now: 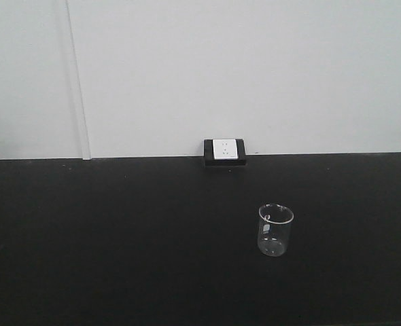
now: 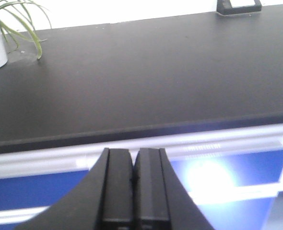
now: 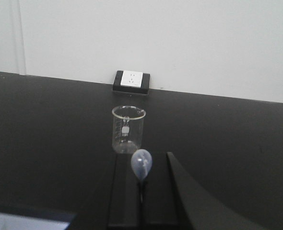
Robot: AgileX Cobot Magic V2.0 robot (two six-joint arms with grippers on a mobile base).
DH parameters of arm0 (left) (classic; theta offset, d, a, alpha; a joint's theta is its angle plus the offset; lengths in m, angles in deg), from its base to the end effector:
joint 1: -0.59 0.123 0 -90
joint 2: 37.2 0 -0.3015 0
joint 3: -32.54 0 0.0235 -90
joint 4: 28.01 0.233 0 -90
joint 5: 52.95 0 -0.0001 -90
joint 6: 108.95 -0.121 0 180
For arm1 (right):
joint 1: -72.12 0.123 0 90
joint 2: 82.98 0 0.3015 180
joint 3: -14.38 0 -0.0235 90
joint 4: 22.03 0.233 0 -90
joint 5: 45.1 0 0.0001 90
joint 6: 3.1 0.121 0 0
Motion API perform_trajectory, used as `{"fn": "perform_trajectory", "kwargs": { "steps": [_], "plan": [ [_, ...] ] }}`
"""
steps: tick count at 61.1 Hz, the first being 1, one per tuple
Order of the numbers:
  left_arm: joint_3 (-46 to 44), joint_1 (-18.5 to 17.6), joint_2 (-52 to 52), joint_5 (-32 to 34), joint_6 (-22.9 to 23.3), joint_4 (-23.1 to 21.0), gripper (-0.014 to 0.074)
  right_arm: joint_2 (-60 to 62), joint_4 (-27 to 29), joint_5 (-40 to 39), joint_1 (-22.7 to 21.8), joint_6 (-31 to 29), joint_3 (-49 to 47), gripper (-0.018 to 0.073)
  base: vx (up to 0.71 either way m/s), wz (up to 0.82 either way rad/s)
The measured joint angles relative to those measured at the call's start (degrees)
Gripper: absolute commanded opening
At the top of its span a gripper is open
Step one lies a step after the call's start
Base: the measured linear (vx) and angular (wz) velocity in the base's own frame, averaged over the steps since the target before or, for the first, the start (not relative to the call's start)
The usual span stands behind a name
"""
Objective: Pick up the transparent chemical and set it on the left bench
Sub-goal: 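Drive the base to the bench with the white bins, holding the dropper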
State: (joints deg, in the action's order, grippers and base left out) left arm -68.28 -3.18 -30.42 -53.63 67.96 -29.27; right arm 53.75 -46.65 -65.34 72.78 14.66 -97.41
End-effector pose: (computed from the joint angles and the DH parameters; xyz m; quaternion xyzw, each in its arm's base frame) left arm 0.0521 -0.0035 0.2054 0.0336 0.6852 -0.0124 0.7274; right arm 0.1253 0.0188 0.2600 -0.0886 0.7194 0.0233 0.6885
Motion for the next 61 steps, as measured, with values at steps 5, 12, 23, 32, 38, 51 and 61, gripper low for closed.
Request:
{"fn": "perform_trajectory", "kwargs": {
  "steps": [5, 12, 23, 32, 38, 51, 61],
  "plan": [
    [0.0, 0.0, 0.0, 0.0, 0.0, 0.0, -0.0003, 0.0, 0.0, 0.0, 0.0, 0.0, 0.0, -0.0004, -0.38, -0.01],
    [0.0, 0.0, 0.0, 0.0, 0.0, 0.0, -0.0003, 0.0, 0.0, 0.0, 0.0, 0.0, 0.0, -0.0004, -0.39, -0.02],
    [0.0, 0.0, 0.0, 0.0, 0.0, 0.0, -0.0003, 0.0, 0.0, 0.0, 0.0, 0.0, 0.0, -0.0004, -0.40, -0.02],
    [0.0, 0.0, 0.0, 0.0, 0.0, 0.0, -0.0003, 0.0, 0.0, 0.0, 0.0, 0.0, 0.0, -0.0004, -0.40, -0.01],
    [0.0, 0.0, 0.0, 0.0, 0.0, 0.0, -0.0003, 0.0, 0.0, 0.0, 0.0, 0.0, 0.0, -0.0004, -0.39, 0.02],
    [0.0, 0.0, 0.0, 0.0, 0.0, 0.0, -0.0003, 0.0, 0.0, 0.0, 0.0, 0.0, 0.0, -0.0004, -0.36, 0.15],
    [0.0, 0.0, 0.0, 0.0, 0.0, 0.0, -0.0003, 0.2, 0.0, 0.0, 0.0, 0.0, 0.0, -0.0004, -0.30, 0.36]
  ]
}}
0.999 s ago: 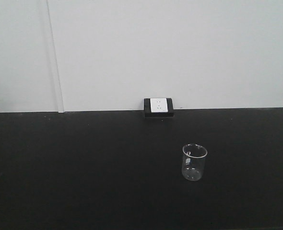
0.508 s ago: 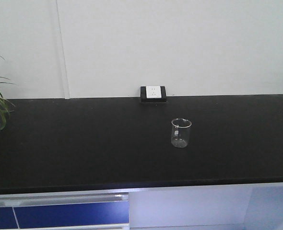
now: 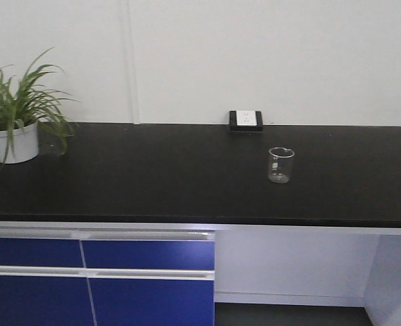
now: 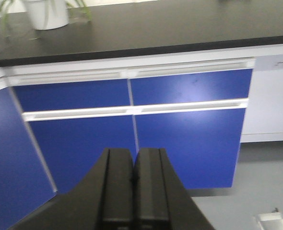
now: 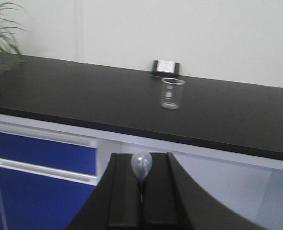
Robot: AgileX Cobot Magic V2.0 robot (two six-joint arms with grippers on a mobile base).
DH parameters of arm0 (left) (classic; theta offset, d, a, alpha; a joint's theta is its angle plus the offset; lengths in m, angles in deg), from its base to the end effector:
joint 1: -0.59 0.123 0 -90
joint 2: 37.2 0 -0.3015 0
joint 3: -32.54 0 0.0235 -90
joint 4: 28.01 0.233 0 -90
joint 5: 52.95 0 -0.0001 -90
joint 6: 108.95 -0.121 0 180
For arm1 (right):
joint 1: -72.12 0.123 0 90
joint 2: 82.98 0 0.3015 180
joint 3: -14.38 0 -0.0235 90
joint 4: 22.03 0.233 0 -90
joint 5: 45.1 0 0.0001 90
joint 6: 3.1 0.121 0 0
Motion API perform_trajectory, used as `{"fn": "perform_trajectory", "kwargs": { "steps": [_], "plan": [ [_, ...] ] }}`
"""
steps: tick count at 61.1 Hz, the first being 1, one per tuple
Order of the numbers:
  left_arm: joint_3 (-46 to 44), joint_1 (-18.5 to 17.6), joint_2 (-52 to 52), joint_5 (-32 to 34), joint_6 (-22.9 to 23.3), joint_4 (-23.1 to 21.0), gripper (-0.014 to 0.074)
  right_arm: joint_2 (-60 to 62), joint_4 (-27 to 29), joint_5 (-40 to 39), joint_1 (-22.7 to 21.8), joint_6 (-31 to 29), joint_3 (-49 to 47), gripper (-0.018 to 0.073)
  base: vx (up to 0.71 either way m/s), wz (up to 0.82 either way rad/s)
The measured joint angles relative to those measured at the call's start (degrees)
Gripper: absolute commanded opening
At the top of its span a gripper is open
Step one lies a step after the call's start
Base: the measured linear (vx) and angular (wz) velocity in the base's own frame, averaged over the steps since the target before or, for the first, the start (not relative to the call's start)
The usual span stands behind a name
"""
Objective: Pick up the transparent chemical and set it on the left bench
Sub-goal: 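Drive the base to the bench with the white bins, holding the dropper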
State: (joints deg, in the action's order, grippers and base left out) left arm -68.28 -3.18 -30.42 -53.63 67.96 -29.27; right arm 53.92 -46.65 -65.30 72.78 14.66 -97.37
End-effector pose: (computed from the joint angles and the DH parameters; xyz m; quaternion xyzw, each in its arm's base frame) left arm 0.0521 -0.0035 0.2054 0.0336 0.6852 -0.0124 0.7274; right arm 0.1248 0.0188 0.2600 -0.0885 0.7189 0.0231 0.6891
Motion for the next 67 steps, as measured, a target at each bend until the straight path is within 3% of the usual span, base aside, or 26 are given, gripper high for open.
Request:
{"fn": "perform_trajectory", "kwargs": {
  "steps": [36, 67],
  "plan": [
    [0.0, 0.0, 0.0, 0.0, 0.0, 0.0, -0.0003, 0.0, 0.0, -0.1, 0.0, 0.0, 0.0, -0.0004, -0.18, 0.78],
    [0.0, 0.0, 0.0, 0.0, 0.0, 0.0, -0.0003, 0.0, 0.0, -0.1, 0.0, 0.0, 0.0, -0.0004, 0.02, 0.78]
  ]
}}
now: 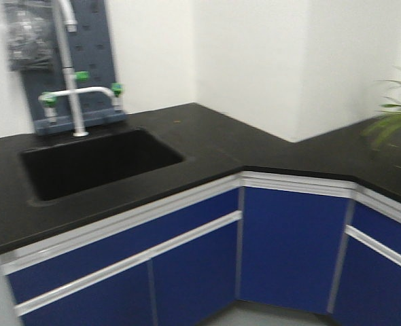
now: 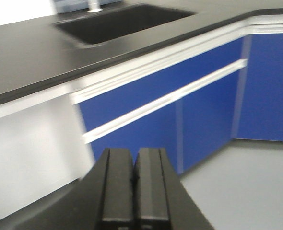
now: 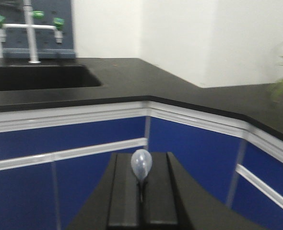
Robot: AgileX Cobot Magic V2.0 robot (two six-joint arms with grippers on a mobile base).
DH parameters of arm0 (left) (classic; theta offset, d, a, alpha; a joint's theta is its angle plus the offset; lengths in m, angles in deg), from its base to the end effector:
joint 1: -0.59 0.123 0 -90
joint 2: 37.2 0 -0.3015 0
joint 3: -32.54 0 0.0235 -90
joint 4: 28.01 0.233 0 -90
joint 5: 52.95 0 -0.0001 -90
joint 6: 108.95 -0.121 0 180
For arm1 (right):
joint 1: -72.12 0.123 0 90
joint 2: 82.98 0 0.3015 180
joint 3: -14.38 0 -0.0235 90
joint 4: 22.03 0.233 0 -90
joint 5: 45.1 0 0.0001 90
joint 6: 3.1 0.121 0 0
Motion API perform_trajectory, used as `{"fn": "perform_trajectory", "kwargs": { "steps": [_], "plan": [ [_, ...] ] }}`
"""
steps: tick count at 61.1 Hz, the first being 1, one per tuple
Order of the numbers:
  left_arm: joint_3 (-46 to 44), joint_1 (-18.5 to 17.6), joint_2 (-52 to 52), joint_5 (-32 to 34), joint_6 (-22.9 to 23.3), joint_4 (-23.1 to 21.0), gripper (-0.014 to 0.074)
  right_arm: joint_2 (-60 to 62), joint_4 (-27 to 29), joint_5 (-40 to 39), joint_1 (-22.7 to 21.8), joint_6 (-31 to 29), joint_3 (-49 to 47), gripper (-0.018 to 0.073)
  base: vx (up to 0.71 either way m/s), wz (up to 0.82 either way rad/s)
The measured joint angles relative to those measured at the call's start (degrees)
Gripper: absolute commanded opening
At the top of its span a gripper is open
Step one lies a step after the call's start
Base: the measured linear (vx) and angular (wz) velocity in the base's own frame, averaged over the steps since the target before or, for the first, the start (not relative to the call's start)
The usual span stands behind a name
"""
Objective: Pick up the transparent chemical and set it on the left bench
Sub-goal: 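Drive the base to the bench with the white bins, holding the dropper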
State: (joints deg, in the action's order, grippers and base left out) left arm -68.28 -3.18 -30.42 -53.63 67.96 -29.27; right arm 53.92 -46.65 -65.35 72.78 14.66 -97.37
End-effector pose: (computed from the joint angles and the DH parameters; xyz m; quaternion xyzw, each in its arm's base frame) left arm 0.0521 -0.0035 0.2054 0.0336 0.6852 -0.0124 0.7274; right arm 0.1248 0.0188 0.2601 -0.0886 0.7186 0.0232 0.6894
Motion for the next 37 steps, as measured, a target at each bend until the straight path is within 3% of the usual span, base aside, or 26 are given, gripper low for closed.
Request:
{"fn": "perform_trajectory", "kwargs": {
  "steps": [37],
  "plan": [
    [0.0, 0.0, 0.0, 0.0, 0.0, 0.0, -0.0003, 0.0, 0.0, 0.0, 0.0, 0.0, 0.0, -0.0004, 0.20, 0.77]
  ]
}}
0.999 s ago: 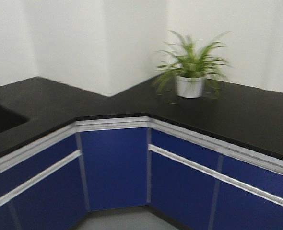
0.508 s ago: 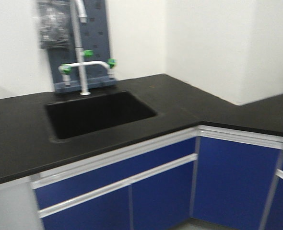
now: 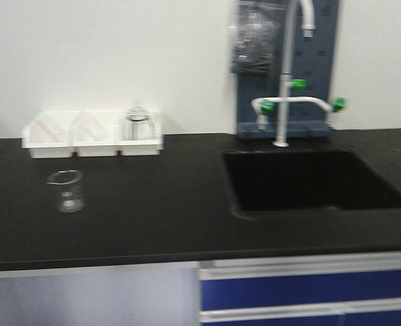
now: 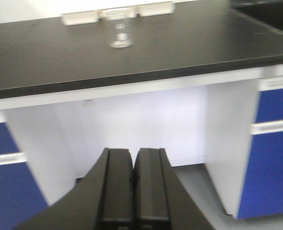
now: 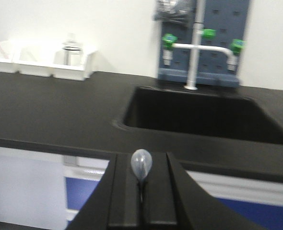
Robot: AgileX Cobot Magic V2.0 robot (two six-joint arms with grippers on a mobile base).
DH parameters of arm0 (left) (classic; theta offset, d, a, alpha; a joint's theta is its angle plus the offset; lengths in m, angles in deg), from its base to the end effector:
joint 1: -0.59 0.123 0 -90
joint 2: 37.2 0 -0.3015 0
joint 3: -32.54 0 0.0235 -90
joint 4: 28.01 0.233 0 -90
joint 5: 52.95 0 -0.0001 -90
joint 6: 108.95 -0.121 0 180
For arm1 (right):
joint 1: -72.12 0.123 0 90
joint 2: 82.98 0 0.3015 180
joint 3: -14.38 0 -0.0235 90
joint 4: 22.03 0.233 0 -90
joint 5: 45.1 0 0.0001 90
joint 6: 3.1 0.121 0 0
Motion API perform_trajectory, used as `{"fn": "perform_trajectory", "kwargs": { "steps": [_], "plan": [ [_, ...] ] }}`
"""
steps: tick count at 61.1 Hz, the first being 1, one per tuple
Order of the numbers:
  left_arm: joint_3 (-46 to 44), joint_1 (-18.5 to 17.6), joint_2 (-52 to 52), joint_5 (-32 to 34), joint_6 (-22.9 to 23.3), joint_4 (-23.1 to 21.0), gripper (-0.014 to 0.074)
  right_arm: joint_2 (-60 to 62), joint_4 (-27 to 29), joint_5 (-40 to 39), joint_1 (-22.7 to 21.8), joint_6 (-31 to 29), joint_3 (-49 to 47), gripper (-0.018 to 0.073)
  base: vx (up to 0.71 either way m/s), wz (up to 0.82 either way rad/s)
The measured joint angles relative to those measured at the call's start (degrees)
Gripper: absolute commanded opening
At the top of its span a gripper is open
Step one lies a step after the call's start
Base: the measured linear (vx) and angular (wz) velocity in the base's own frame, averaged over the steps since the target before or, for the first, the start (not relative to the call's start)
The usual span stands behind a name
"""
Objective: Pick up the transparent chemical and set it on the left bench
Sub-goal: 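Drive the base to the bench with the white bins, holding the dropper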
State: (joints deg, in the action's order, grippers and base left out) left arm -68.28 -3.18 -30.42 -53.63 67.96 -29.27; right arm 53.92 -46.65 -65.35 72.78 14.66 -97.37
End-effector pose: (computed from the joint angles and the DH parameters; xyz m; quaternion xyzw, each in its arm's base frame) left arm 0.0521 -0.0035 0.2054 0.0336 0.6852 -0.0124 0.7274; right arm 0.1248 0.0188 0.2601 -0.0886 0.7186 0.0232 0.6894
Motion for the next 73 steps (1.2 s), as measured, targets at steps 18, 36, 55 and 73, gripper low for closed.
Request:
{"fn": "perform_trajectory", "kwargs": {
  "steps": [18, 36, 55, 73],
  "plan": [
    [0.0, 0.0, 0.0, 0.0, 0.0, 0.0, -0.0003, 0.0, 0.0, 0.0, 0.0, 0.0, 0.0, -0.0004, 0.28, 0.61],
    [0.0, 0.0, 0.0, 0.0, 0.0, 0.0, -0.0003, 0.0, 0.0, 0.0, 0.0, 0.0, 0.0, -0.0004, 0.33, 0.24],
    [0.0, 0.0, 0.0, 0.0, 0.0, 0.0, -0.0003, 0.0, 0.0, 0.0, 0.0, 0.0, 0.0, -0.0004, 0.34, 0.06],
    [0.0, 0.0, 0.0, 0.0, 0.0, 0.0, -0.0003, 0.0, 0.0, 0.0, 0.0, 0.0, 0.0, -0.0004, 0.28, 0.05]
  ]
}}
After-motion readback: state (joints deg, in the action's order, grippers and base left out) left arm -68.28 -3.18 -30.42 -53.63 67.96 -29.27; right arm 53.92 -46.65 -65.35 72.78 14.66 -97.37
